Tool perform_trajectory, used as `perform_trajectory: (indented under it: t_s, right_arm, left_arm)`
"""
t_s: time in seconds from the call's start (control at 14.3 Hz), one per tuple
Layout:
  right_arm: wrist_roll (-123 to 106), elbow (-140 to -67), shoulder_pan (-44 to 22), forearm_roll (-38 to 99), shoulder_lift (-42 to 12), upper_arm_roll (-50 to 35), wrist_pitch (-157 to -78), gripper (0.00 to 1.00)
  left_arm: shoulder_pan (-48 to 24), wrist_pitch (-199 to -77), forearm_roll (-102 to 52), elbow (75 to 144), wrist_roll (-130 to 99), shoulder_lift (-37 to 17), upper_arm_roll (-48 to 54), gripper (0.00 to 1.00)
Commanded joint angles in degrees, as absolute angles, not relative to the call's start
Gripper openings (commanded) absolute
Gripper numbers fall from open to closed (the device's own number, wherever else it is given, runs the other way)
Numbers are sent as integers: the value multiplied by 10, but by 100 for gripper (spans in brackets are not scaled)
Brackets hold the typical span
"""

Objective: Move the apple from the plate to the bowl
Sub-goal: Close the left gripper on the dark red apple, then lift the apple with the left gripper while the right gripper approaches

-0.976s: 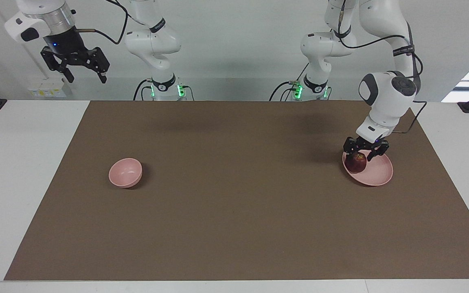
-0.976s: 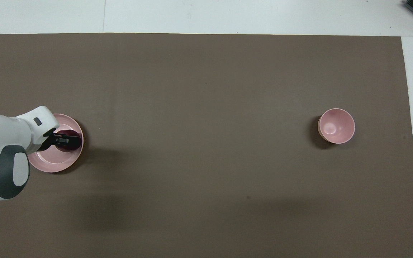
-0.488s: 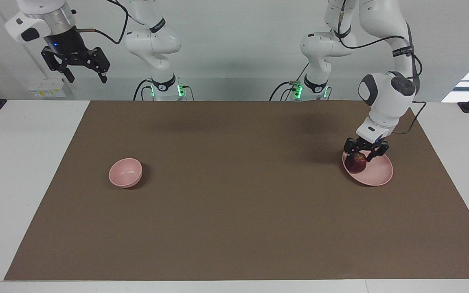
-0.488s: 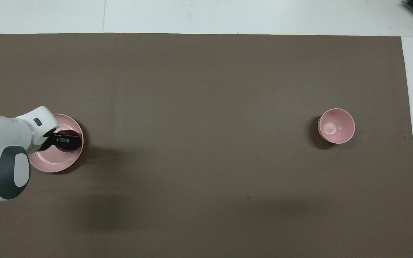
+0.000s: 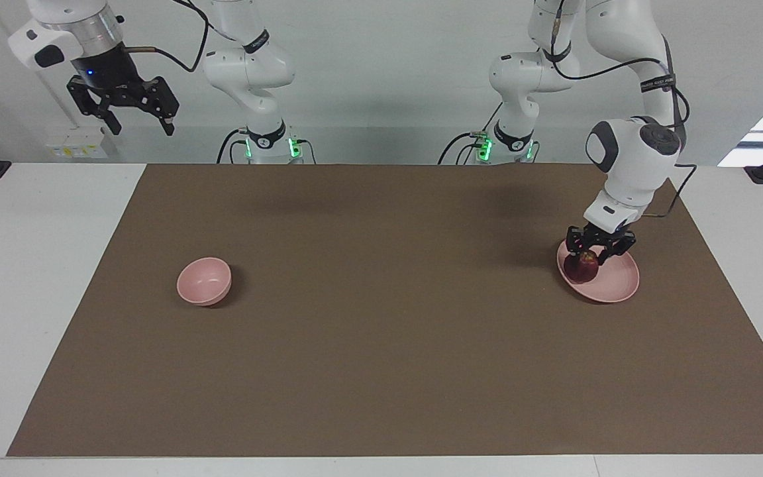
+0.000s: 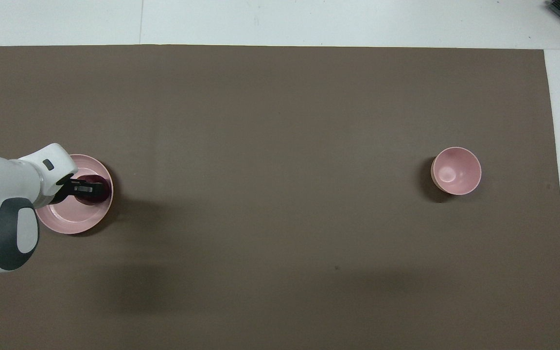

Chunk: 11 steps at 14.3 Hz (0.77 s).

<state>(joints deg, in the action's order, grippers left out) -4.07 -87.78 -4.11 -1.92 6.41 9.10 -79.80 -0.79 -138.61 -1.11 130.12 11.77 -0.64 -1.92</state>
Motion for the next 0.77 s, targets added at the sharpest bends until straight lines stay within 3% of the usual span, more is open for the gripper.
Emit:
perform_trajectory:
  t_s: [0.0,0.49,0.7]
  right_arm:
    - [-46,-888,-35,-8,74,89,-802,100]
    - [-26,-909,-38,90,69,89,-809,100]
    - [50,-939,-43,144,65,84,-845,100]
  left_arm:
    - [-1,-1369,-9,1282,120,8,-18,0]
    - [-15,-1220,-25,1230,107,58,-8,0]
    - [-28,-1187,-133,1224,97,63,1,0]
